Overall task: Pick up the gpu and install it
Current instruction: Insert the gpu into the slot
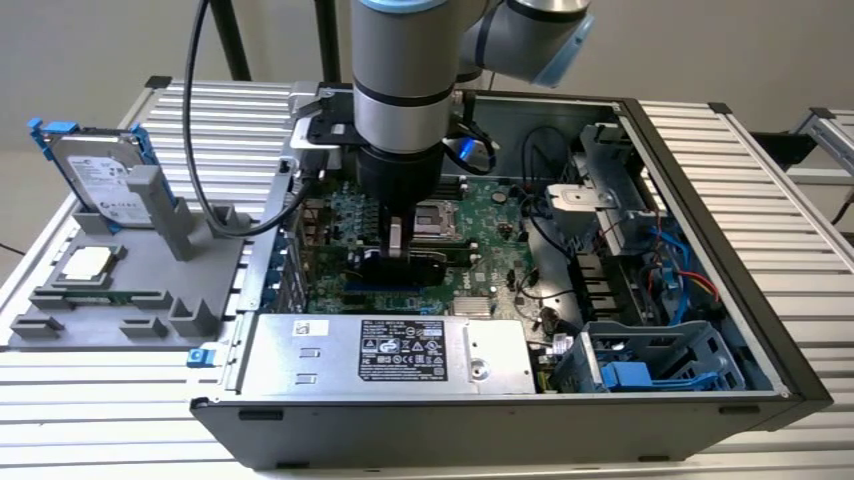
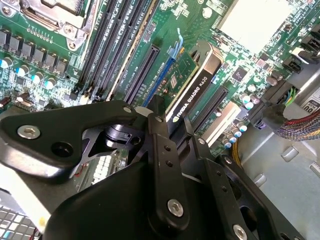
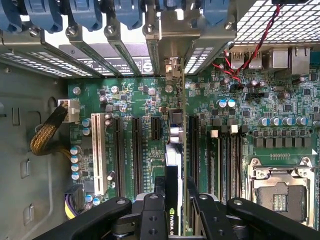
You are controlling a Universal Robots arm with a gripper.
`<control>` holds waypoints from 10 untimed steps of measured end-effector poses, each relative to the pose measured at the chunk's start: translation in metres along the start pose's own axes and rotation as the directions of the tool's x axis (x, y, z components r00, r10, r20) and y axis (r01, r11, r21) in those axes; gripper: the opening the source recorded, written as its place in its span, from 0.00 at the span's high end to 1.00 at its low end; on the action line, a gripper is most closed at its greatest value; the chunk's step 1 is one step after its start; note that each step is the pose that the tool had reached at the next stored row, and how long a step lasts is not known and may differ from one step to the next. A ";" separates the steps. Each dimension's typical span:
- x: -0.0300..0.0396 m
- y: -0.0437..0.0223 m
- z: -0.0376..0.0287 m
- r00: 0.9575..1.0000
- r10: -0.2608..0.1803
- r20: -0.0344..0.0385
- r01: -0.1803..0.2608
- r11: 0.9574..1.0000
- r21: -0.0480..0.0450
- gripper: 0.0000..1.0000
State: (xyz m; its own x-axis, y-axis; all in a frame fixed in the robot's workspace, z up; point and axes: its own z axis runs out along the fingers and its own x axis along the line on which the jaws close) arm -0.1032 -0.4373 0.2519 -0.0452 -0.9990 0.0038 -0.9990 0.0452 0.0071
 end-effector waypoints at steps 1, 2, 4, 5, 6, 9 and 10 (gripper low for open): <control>0.0001 0.0000 0.0000 1.000 -0.001 0.000 0.001 1.000 0.000 1.00; 0.0003 0.0000 0.0000 1.000 -0.001 0.000 0.001 1.000 0.000 1.00; 0.0011 -0.0001 0.0003 1.000 -0.003 0.001 0.003 1.000 0.000 1.00; 0.0014 -0.0001 0.0002 1.000 -0.004 0.001 0.004 1.000 0.000 1.00; 0.0017 -0.0001 0.0001 1.000 -0.004 0.000 0.004 1.000 0.000 1.00; 0.0019 -0.0001 -0.0001 1.000 -0.004 0.000 0.004 1.000 0.000 1.00; 0.0019 -0.0001 0.0000 1.000 -0.004 0.000 0.004 1.000 0.000 1.00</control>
State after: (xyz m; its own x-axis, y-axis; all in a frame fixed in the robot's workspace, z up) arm -0.1032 -0.4393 0.2519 -0.0412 -0.9991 0.0041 -0.9991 0.0412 0.0075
